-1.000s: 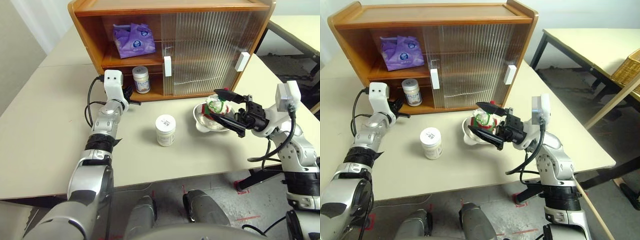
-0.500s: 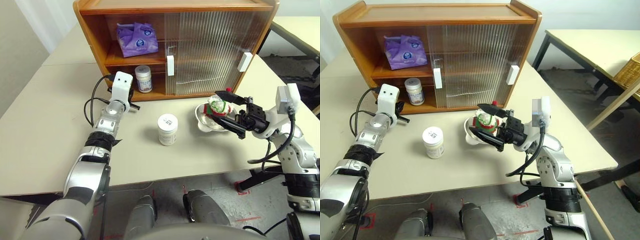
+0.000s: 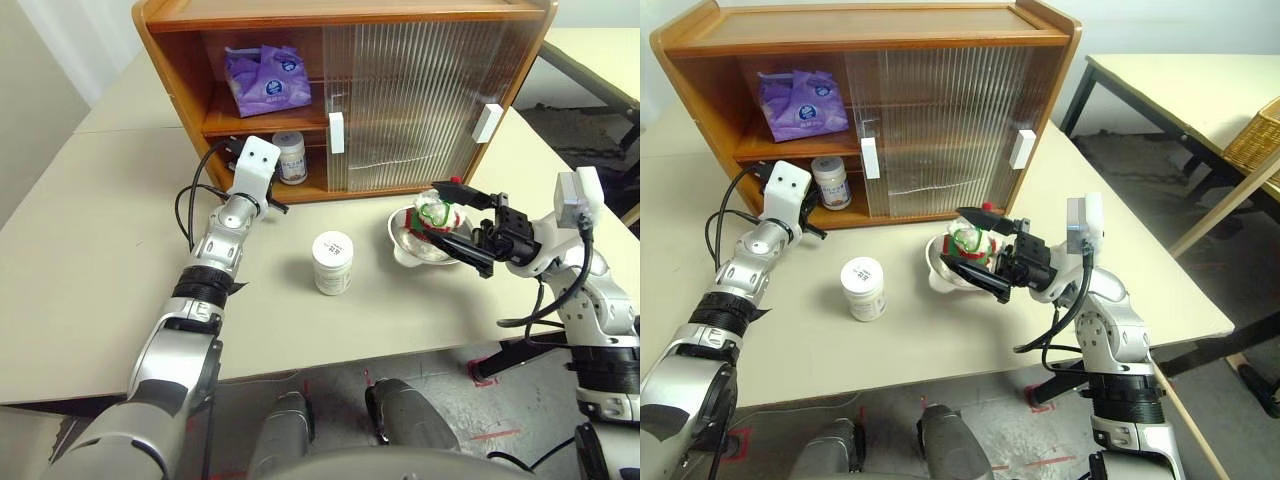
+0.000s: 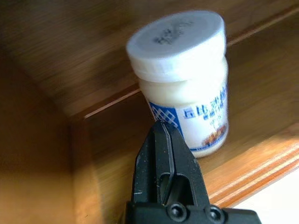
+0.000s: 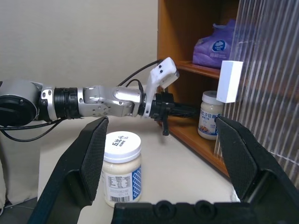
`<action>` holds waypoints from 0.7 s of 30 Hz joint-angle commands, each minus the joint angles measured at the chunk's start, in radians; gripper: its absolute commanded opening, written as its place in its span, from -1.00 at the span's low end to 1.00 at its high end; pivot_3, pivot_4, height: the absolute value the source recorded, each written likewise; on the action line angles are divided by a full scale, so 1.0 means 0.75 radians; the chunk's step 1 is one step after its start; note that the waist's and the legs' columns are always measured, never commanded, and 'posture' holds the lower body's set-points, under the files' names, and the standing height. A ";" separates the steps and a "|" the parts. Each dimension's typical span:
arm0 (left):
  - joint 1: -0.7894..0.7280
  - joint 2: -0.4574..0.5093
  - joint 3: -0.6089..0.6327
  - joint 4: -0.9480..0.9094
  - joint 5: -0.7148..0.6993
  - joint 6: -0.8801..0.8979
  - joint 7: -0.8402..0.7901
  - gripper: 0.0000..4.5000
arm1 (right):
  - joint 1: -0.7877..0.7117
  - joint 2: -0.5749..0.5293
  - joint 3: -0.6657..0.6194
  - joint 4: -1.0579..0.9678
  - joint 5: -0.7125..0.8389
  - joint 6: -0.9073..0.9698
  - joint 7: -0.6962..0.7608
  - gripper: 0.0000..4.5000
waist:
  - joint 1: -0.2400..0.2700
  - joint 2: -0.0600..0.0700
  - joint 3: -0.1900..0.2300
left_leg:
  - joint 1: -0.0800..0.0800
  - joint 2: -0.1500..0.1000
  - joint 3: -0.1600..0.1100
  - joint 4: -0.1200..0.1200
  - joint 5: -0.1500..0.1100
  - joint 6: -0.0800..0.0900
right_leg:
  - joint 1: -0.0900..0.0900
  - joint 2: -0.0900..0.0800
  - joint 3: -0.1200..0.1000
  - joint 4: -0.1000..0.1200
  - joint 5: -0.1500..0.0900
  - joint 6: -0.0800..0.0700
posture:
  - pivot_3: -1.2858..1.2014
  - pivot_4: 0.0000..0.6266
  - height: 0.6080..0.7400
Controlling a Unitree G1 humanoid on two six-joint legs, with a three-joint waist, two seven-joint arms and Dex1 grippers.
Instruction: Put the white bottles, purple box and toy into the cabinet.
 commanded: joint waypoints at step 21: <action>-0.151 -0.002 -0.051 0.292 0.063 -0.112 -0.028 -0.99 | 0.020 -0.017 -0.008 -0.055 0.000 0.018 -0.034 1.00 | -0.028 0.000 0.000 | 0.002 0.000 -0.003 0.002 0.000 0.002 | 0.004 0.000 0.001 0.000 0.000 0.003 | -0.21 -0.82 1.00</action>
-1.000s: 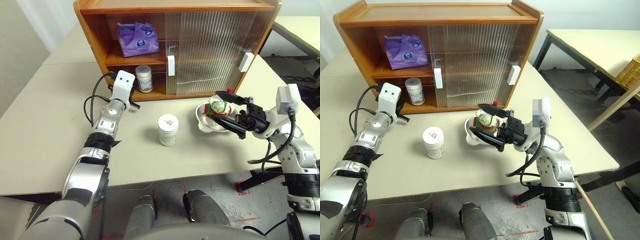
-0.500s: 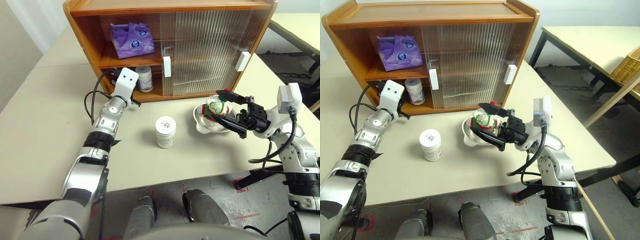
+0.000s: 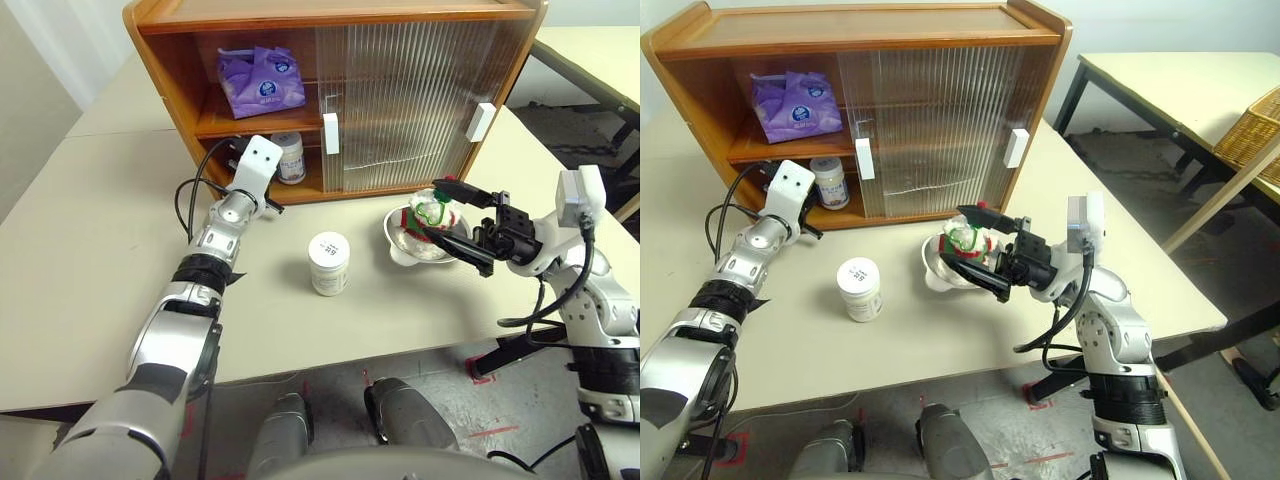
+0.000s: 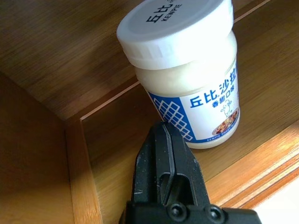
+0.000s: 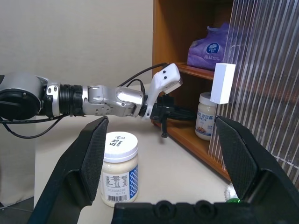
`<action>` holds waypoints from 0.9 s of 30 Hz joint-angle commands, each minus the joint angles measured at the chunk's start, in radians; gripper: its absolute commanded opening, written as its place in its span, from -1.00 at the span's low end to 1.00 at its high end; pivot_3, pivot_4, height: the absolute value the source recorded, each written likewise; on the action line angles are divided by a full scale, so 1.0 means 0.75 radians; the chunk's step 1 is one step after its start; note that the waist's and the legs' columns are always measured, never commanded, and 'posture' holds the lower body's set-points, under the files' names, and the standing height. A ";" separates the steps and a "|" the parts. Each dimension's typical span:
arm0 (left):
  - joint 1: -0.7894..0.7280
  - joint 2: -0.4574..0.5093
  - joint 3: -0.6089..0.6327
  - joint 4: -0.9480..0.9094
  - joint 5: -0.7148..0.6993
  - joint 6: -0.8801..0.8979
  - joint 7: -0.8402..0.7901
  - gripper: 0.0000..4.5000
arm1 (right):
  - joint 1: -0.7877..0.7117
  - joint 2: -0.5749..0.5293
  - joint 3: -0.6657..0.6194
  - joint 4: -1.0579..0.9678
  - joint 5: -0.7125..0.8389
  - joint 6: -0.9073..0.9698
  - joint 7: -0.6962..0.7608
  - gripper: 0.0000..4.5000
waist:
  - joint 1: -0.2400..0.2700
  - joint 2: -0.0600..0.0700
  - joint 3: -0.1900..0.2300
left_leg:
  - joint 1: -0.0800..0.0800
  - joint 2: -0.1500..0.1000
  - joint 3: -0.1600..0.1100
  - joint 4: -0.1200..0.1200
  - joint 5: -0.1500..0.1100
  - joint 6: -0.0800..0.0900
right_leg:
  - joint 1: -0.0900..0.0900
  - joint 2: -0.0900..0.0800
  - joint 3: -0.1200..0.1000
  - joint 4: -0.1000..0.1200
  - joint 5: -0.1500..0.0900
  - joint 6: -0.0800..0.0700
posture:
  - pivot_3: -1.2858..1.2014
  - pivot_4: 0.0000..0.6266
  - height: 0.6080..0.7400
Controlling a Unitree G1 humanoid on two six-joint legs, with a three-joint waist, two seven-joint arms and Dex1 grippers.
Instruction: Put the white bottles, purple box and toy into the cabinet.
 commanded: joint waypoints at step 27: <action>-0.121 0.006 -0.042 0.203 0.065 -0.095 -0.009 -0.99 | 0.022 -0.005 -0.001 -0.010 -0.004 -0.004 -0.004 1.00 | -0.030 0.000 0.000 | 0.001 -0.001 0.001 0.002 0.001 0.001 | 0.002 0.000 0.000 0.000 -0.001 0.006 | -0.21 -0.80 1.00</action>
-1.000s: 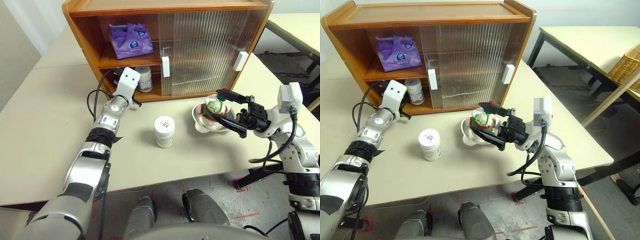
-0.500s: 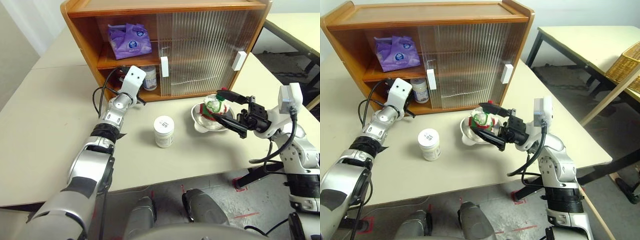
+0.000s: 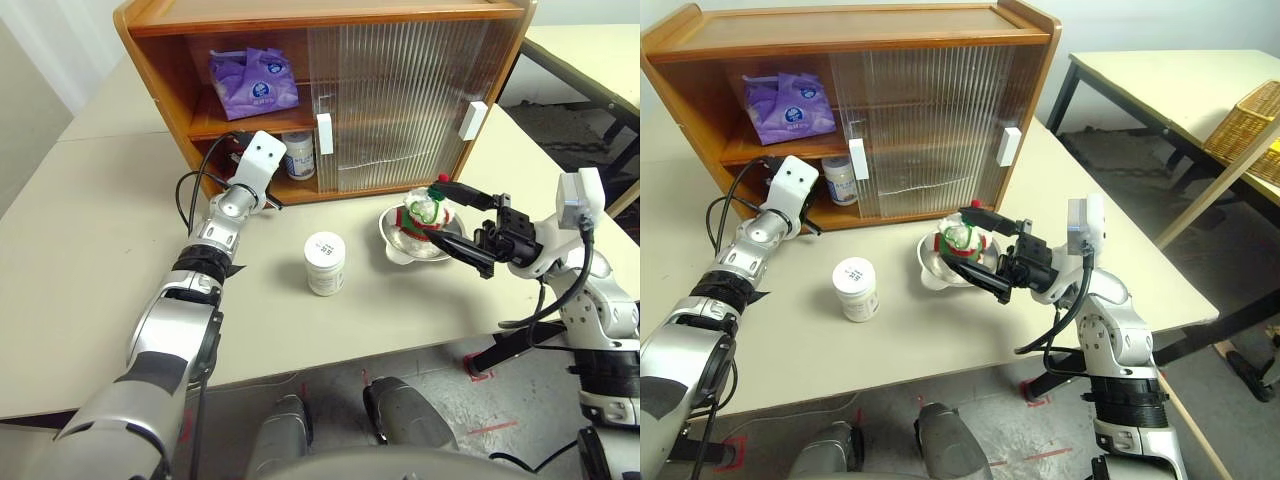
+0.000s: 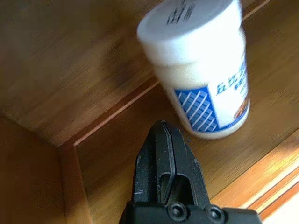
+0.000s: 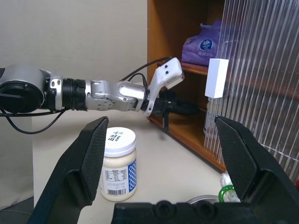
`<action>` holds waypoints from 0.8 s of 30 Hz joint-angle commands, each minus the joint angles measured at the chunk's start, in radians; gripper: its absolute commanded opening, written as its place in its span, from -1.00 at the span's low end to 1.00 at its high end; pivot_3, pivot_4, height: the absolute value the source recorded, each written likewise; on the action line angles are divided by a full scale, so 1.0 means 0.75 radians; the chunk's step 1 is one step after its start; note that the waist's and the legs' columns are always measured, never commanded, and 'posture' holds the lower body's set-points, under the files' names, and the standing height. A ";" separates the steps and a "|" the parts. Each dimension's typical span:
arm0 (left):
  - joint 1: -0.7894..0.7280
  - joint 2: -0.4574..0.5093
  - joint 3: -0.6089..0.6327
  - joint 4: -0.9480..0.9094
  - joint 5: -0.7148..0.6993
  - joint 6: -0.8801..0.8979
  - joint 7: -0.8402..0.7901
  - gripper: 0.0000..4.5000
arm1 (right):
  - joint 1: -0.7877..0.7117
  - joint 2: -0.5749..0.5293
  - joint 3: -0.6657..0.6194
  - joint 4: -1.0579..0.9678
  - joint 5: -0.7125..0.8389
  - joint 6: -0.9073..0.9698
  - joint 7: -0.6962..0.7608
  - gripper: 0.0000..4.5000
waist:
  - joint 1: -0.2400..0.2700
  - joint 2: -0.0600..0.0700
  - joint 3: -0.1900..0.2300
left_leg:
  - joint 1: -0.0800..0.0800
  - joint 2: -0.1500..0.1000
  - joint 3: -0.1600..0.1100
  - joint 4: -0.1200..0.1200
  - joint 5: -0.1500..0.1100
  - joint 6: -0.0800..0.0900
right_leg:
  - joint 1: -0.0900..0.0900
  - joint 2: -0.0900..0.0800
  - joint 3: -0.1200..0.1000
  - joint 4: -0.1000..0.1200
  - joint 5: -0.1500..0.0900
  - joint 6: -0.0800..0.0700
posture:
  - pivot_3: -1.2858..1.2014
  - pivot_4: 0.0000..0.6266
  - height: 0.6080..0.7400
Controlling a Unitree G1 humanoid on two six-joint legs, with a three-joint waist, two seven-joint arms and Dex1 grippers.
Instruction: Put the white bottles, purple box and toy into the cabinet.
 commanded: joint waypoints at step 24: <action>-0.137 -0.090 -0.028 0.247 0.005 -0.136 -0.015 -0.99 | 0.052 -0.026 -0.016 -0.076 0.011 0.014 -0.034 1.00 | -0.036 0.000 0.000 | -0.001 -0.007 0.003 0.000 0.000 0.000 | 0.000 -0.001 0.000 0.000 -0.002 0.004 | -0.24 -0.78 1.00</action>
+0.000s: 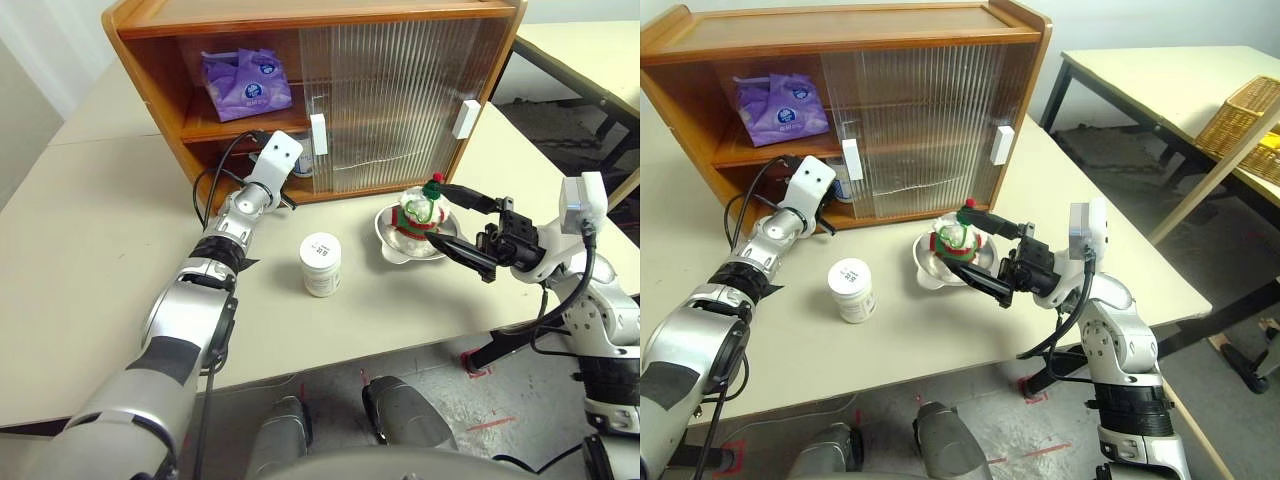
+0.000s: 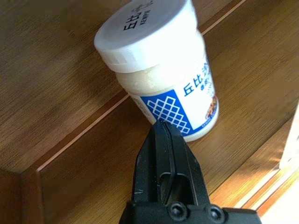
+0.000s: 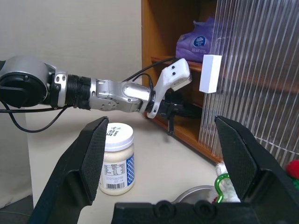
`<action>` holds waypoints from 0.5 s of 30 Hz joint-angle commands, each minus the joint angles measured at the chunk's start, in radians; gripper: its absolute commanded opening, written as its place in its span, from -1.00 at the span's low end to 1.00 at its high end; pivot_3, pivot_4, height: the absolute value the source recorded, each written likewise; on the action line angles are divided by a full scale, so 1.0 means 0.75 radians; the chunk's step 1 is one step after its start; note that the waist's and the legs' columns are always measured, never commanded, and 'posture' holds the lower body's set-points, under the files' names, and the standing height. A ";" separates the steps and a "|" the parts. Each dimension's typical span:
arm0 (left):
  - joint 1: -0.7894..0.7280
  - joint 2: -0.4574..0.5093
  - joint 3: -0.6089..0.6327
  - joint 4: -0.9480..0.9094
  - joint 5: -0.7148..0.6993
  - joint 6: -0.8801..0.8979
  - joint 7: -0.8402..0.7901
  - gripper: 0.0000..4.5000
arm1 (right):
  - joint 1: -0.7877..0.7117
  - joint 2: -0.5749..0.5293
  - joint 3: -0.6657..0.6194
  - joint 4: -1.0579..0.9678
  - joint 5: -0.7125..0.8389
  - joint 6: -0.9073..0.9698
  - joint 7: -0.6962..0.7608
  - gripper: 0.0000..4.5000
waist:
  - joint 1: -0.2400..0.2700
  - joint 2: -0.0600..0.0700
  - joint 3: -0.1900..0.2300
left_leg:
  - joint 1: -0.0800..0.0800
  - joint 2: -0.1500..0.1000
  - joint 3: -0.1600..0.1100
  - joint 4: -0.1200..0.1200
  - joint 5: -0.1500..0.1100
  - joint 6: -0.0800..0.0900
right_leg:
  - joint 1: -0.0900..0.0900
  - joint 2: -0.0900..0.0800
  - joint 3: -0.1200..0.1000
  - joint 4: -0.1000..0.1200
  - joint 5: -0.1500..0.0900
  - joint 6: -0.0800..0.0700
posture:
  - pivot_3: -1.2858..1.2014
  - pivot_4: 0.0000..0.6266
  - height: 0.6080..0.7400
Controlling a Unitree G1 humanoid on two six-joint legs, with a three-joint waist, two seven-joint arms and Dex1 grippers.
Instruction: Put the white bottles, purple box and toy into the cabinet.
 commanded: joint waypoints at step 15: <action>0.285 0.004 0.266 -0.359 -0.409 0.023 -0.389 -0.74 | -0.011 -0.003 0.002 -0.008 0.005 0.020 0.001 1.00 | -0.012 0.000 0.000 | -0.001 -0.002 0.000 -0.002 0.000 0.000 | -0.001 0.000 0.000 0.000 -0.001 0.001 | -0.21 -0.79 1.00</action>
